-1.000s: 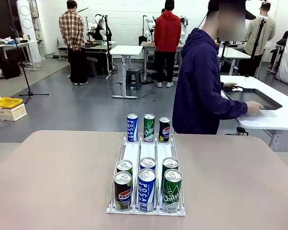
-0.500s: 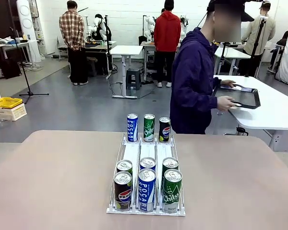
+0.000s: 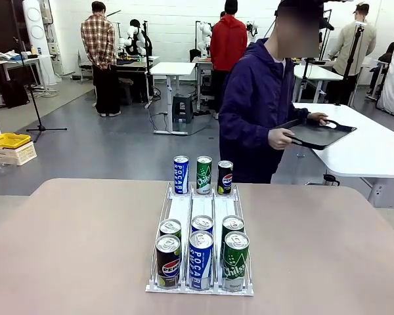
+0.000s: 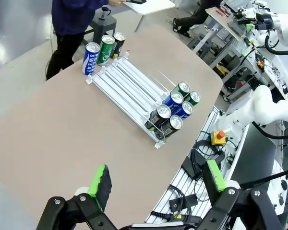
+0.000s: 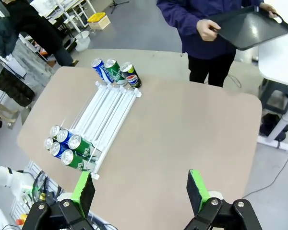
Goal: Retrieve and hand over the desired beverage to the person.
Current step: Pick up a can of the same type that the person held from the Automatic Can Dispenser.
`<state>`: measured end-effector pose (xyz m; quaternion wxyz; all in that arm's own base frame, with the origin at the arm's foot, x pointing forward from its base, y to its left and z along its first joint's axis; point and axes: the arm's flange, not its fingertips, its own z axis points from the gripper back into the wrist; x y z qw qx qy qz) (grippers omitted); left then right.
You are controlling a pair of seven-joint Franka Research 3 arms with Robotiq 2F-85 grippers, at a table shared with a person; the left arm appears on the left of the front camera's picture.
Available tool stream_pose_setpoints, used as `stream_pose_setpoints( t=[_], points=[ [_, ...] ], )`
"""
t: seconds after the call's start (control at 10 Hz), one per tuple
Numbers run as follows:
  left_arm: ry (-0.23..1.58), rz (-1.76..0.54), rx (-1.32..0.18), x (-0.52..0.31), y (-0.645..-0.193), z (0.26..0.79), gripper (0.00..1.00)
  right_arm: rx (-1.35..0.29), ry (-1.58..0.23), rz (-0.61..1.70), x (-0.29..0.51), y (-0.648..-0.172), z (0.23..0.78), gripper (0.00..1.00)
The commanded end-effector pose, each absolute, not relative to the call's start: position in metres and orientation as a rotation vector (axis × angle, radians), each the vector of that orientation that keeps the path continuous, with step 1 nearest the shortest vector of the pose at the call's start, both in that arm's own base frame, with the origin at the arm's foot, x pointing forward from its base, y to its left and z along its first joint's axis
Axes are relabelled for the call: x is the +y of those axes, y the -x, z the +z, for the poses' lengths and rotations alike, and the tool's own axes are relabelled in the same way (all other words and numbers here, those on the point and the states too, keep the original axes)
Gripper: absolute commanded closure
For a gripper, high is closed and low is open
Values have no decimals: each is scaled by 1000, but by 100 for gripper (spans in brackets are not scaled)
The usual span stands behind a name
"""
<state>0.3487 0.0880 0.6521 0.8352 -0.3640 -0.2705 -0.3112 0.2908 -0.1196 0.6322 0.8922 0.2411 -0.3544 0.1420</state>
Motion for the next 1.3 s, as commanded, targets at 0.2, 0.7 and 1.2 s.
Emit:
stream_pose_setpoints(
  t=[0.2, 0.7, 1.2],
  points=[
    [779, -686, -587, 90, -351, 654, 0, -743, -526, 318, -119, -292, 632, 0],
    [779, -686, -587, 90, -351, 654, 0, -743, -526, 318, -119, -292, 632, 0],
    [779, -686, -587, 90, -351, 654, 0, -743, -526, 318, -119, -292, 632, 0]
  ],
)
